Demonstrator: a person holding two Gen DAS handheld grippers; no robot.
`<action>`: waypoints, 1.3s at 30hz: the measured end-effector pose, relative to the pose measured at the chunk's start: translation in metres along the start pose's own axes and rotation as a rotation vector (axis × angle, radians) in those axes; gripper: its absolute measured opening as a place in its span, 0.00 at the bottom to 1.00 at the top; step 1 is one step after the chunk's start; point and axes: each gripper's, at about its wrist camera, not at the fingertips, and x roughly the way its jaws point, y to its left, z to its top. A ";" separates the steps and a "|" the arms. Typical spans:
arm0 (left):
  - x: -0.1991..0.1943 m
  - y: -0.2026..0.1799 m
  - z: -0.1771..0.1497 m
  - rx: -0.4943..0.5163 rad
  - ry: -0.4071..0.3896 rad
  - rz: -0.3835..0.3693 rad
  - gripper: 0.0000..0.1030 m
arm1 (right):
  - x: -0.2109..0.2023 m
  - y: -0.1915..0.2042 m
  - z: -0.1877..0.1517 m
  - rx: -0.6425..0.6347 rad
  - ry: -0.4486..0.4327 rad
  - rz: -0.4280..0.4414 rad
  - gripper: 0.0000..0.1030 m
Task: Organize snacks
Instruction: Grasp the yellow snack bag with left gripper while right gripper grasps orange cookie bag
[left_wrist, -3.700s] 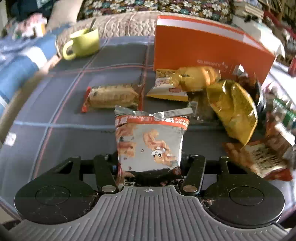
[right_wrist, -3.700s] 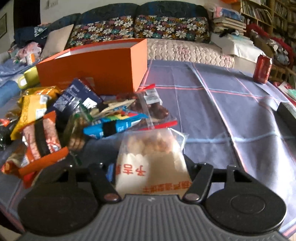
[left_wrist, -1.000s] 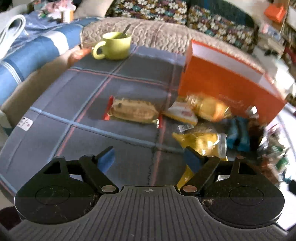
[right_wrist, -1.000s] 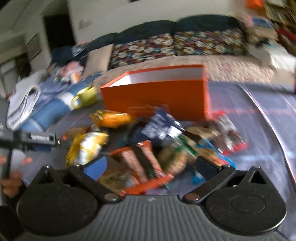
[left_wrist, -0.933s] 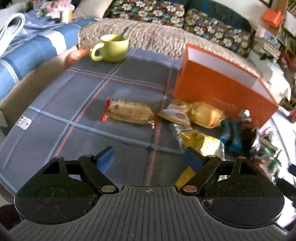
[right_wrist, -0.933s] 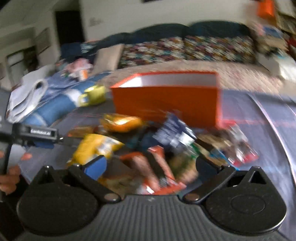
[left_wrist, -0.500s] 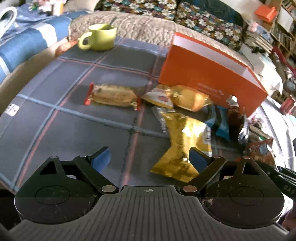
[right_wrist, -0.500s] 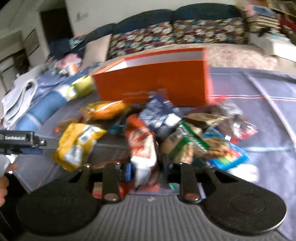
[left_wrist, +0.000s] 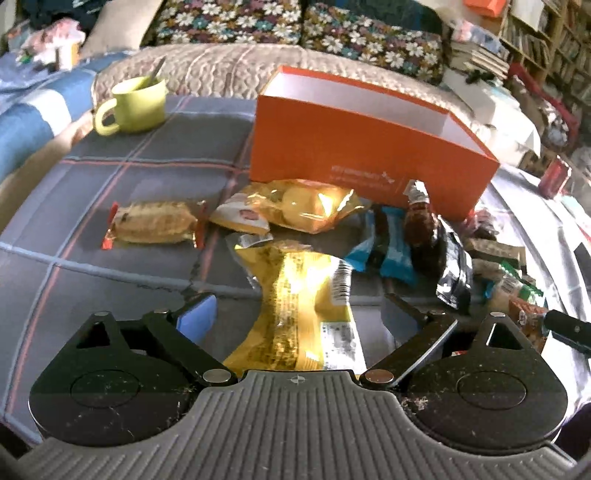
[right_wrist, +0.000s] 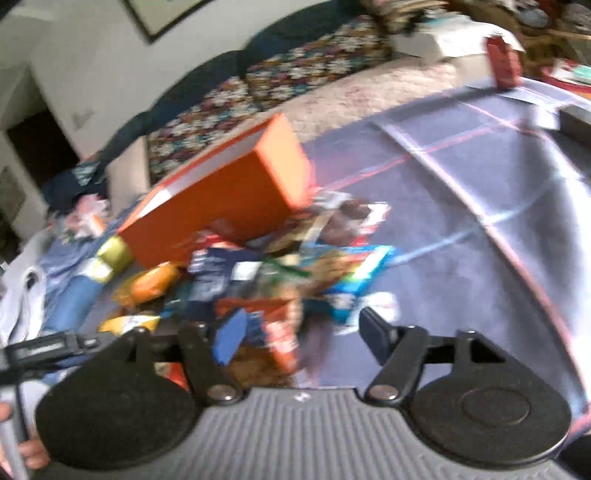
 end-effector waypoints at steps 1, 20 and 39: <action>0.001 -0.001 -0.001 0.018 -0.001 0.018 0.73 | -0.003 -0.001 -0.001 0.000 -0.004 0.000 0.72; 0.002 0.033 -0.023 -0.012 0.072 0.069 0.38 | 0.016 0.059 -0.029 -0.298 0.051 -0.043 0.87; -0.001 0.016 -0.021 0.086 0.022 0.093 0.76 | 0.003 0.056 -0.042 -0.348 0.070 -0.056 0.79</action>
